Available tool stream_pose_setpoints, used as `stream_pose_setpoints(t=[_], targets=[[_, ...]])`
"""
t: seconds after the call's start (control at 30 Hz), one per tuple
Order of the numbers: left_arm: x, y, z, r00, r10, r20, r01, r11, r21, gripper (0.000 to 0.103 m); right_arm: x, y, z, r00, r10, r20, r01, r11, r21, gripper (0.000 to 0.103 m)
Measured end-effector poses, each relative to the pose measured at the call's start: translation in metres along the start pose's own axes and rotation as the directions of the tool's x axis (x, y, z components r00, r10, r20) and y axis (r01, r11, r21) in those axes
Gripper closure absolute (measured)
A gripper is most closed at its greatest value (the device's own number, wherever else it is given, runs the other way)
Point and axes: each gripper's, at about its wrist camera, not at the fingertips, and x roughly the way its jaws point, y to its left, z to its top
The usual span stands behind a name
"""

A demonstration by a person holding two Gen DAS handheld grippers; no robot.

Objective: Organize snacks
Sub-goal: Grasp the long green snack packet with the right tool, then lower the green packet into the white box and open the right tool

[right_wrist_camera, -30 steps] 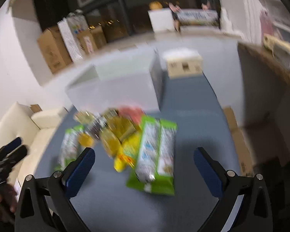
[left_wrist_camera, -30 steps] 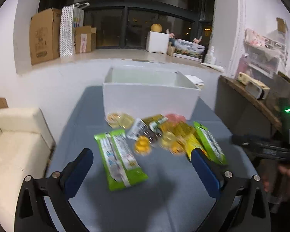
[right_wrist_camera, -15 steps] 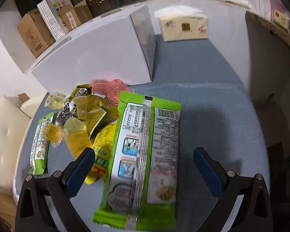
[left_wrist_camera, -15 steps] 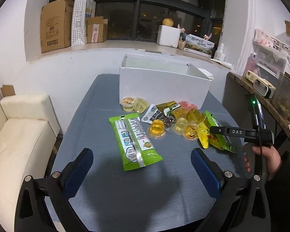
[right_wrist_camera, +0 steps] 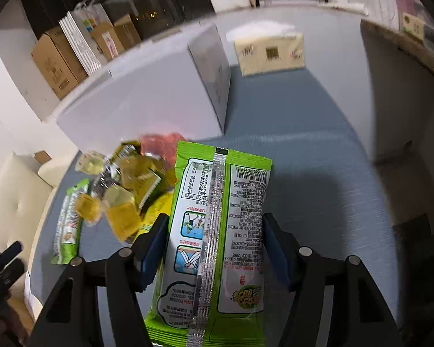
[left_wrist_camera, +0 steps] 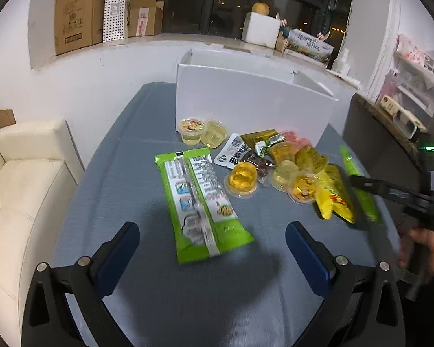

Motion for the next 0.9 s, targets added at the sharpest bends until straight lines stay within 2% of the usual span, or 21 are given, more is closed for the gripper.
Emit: stream_pose_setpoints(t=[0.23,0.43,0.5,0.53,0.57,0.67,0.9], targets=[[0.057,-0.003,0.023,0.992,0.111,-0.059,-0.11,0.994,0.014,0.0,-0.055,0.031,-0.009,0.992,0.039,0.119,-0.03,0.996,-0.079,0.034],[0.09,0.006,0.023,0.979,0.151,-0.139,-0.157,0.987,-0.034,0.002,-0.077,0.05,-0.017,0.987,0.062,0.15,-0.042,0.99,-0.133,0.035],[0.092,0.006,0.02,0.976,0.167,-0.142,-0.173,0.985,-0.027,0.011,-0.076,0.054,-0.018,0.987,0.069,0.144,-0.048,0.988,-0.145,0.034],[0.09,0.004,0.019,0.976,0.175,-0.13,-0.178,0.984,-0.011,0.021,-0.076,0.055,-0.018,0.987,0.075,0.14,-0.054,0.988,-0.147,0.034],[0.089,0.003,0.019,0.978,0.165,-0.125,-0.167,0.986,-0.003,0.027,-0.075,0.057,-0.018,0.987,0.08,0.138,-0.059,0.987,-0.149,0.034],[0.083,0.005,0.017,0.984,0.128,-0.123,-0.131,0.991,-0.019,0.036,-0.075,0.058,-0.02,0.986,0.092,0.136,-0.071,0.986,-0.153,0.034],[0.032,0.006,0.008,0.998,0.065,-0.026,-0.066,0.997,-0.03,0.037,-0.075,0.072,-0.023,0.985,0.117,0.13,-0.091,0.978,-0.188,0.034]])
